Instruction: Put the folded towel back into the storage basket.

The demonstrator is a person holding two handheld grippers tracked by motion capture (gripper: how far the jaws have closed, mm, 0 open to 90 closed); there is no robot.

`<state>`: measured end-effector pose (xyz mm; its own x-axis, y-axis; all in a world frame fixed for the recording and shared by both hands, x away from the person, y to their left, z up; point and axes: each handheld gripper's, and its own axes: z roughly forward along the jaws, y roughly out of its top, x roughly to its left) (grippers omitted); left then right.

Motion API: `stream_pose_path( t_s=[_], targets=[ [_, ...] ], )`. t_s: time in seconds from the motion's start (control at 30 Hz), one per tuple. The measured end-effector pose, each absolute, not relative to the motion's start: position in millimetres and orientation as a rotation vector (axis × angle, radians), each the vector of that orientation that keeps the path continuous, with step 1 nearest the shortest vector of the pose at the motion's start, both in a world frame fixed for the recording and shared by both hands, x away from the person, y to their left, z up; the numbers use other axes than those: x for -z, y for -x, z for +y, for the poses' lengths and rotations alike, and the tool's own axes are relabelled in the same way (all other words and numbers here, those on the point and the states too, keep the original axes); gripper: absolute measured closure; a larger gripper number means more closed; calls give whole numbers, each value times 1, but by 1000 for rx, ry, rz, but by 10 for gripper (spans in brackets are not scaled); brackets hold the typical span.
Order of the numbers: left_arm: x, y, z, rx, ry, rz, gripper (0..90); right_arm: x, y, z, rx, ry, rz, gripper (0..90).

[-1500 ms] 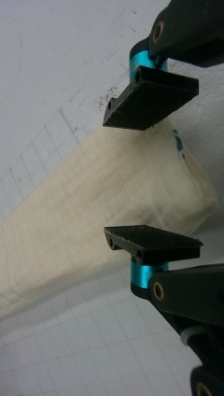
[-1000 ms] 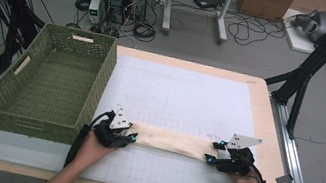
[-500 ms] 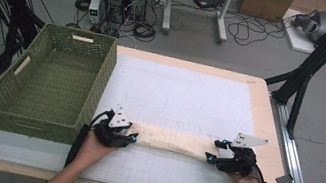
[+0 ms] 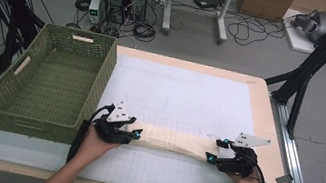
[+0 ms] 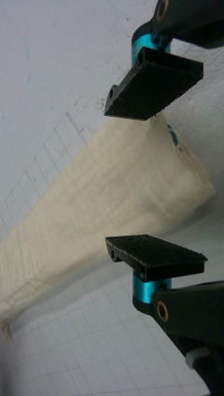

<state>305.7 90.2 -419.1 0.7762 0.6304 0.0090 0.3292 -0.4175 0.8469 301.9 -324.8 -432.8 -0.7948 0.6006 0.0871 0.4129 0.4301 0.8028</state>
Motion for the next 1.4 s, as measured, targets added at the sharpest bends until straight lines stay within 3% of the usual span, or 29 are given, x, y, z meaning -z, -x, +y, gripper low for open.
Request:
stream_pose_path(
  t_s=[0.93, 1.17, 1.27, 1.4],
  targets=[
    [445, -296, 102, -370, -2089, 899, 502, 445, -312, -326, -1134, -1085, 2486, 442],
    [449, -297, 105, -307, -2062, 896, 643, 446, -314, -326, -1154, -1066, 2506, 573],
    [447, -294, 102, -342, -2077, 877, 761, 446, -315, -326, -1182, -1051, 2530, 665],
    [446, -292, 101, -369, -2086, 868, 818, 447, -317, -327, -1230, -1045, 2562, 762]
  ],
)
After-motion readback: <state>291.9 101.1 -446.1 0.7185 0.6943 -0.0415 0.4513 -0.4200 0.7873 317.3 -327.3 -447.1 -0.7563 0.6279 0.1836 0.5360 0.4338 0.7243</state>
